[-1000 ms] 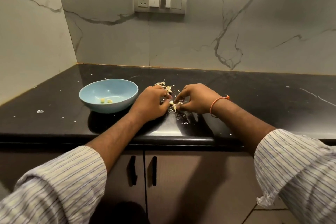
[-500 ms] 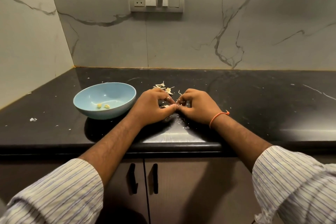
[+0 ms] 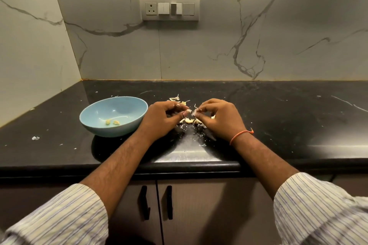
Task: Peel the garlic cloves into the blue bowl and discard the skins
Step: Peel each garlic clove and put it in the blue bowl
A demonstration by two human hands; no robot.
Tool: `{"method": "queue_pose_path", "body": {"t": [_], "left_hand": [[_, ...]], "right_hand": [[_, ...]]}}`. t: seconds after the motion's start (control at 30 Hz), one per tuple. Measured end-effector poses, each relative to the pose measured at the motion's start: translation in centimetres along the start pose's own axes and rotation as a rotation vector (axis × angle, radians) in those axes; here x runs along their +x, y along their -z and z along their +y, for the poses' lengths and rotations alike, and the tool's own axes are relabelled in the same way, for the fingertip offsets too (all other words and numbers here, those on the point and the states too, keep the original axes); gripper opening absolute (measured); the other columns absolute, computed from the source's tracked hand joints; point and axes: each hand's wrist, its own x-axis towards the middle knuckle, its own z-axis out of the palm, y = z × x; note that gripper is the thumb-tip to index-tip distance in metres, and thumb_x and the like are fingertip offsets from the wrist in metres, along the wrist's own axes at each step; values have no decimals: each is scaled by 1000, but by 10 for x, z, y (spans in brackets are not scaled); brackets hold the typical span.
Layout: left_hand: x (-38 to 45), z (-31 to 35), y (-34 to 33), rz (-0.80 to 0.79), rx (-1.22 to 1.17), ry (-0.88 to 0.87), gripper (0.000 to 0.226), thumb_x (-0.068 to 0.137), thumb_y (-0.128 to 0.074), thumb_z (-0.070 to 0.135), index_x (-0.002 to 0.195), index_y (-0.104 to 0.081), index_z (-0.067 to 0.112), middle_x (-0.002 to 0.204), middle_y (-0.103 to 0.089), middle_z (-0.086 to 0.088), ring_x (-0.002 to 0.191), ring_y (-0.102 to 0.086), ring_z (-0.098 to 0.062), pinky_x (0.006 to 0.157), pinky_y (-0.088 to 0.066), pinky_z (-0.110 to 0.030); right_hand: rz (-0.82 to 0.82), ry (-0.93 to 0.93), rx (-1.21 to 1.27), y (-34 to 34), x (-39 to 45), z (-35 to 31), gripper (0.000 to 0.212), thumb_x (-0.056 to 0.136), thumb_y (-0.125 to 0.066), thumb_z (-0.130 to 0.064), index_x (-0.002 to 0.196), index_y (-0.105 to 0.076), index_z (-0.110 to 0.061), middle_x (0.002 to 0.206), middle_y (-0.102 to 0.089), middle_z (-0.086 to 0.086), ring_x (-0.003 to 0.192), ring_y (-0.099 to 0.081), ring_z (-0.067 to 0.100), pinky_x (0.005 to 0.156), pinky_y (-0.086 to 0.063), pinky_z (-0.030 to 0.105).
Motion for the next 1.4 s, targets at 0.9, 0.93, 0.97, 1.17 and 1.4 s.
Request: {"method": "queue_pose_path", "body": {"t": [0.9,0.93,0.97,1.17,1.4], "left_hand": [[-4,5,4,-93,-152,-11,18,92,-82,29,107,-84,18,90,-82,3,86,-78,-20,81,-66,-40],[-4,5,5,-99,-161,-7,20,92,-82,31,107,-84,18,91,-82,3,87,-78,-20,82,-66,-41],[-4,5,5,-102,-162,-7,21,91,-83,32,106,-84,17,91,-82,3,88,-78,-20,82,-66,-41],[-1,3,3,-71,-69,-49,19,93,-81,31,105,-83,17,87,-80,9,80,-75,-8,72,-59,-21],[0,0,2,-30,8,-107,17,91,-84,29,103,-83,18,87,-78,13,80,-74,-7,72,-61,-25]], "right_hand": [[-37,-17,443,5,-4,-7,25,78,-92,-24,100,-84,-15,90,-82,-7,87,-78,7,79,-60,21],[-32,-4,423,5,-4,-8,25,78,-92,-24,100,-84,-15,90,-81,-7,86,-78,6,78,-59,20],[-31,8,404,5,-5,-8,25,78,-92,-24,100,-84,-14,90,-81,-7,85,-77,5,77,-59,19],[-83,-56,438,8,-4,-10,28,85,-87,-29,108,-83,-14,97,-82,-6,93,-78,8,87,-64,33],[-152,-105,421,9,0,-17,28,85,-86,-29,106,-83,-11,94,-82,-2,92,-79,12,91,-64,41]]}}
